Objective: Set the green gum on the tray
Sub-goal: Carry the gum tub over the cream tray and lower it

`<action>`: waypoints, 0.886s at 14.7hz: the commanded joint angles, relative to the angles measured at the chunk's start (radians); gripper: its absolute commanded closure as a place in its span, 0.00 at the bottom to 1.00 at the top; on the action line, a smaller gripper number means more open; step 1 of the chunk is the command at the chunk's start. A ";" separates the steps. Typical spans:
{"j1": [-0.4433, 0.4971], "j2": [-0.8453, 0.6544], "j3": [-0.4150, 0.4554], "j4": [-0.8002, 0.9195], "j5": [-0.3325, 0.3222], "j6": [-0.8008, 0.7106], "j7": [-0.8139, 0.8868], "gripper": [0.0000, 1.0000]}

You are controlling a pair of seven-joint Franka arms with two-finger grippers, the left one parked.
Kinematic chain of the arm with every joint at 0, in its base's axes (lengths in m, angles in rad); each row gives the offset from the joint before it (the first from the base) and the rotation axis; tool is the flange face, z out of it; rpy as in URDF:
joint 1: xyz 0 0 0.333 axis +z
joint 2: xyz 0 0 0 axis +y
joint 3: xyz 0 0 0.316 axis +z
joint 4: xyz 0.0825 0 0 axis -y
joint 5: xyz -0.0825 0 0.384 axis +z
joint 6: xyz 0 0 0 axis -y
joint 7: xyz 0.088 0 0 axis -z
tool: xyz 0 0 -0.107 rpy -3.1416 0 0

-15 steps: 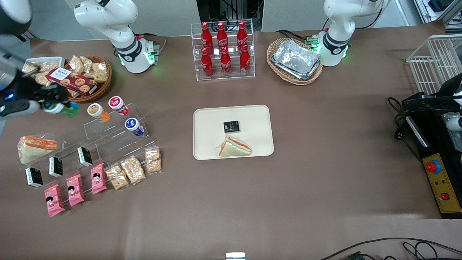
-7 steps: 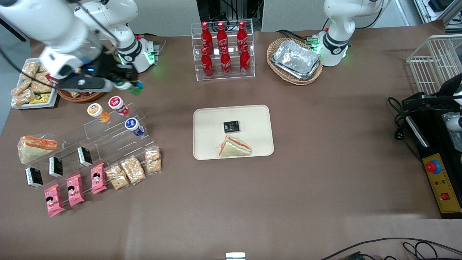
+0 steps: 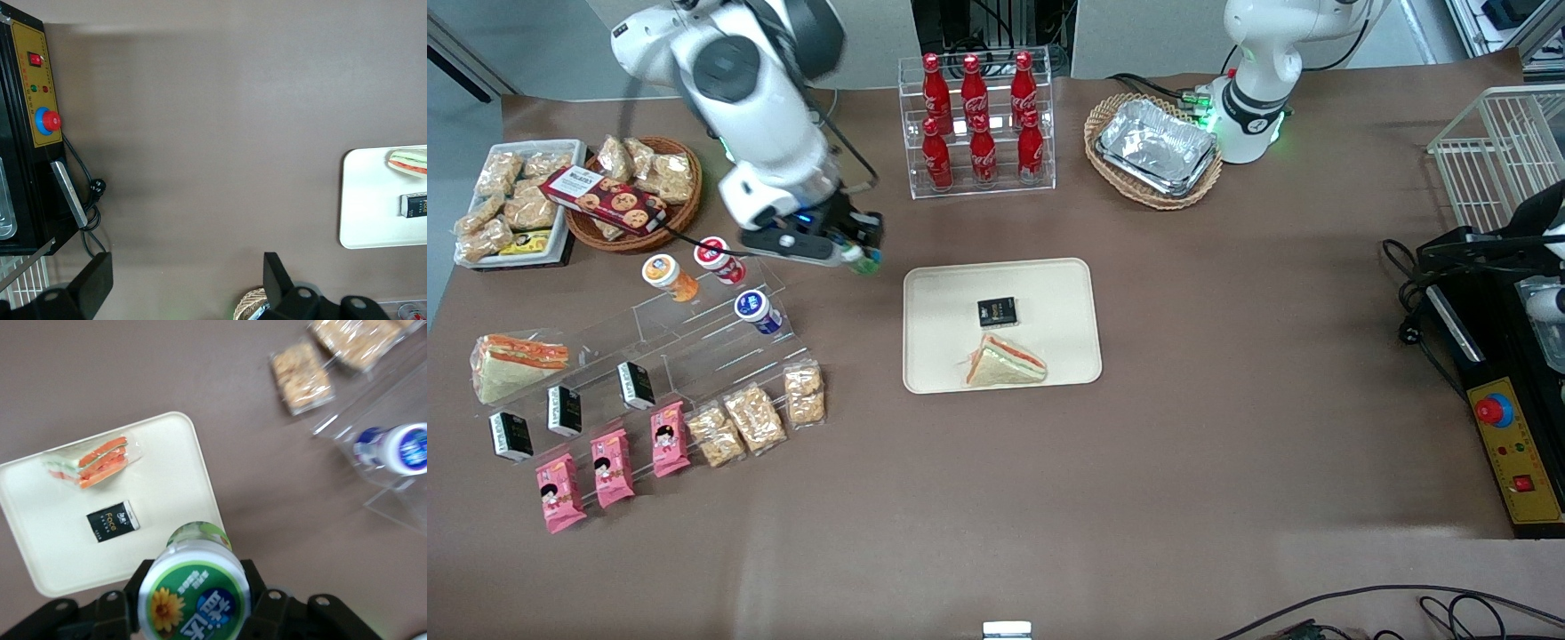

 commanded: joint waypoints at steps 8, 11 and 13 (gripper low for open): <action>0.141 0.303 -0.005 -0.162 -0.138 0.500 0.320 0.80; 0.151 0.378 -0.005 -0.168 -0.274 0.573 0.449 0.80; 0.158 0.401 -0.003 -0.179 -0.305 0.599 0.481 0.80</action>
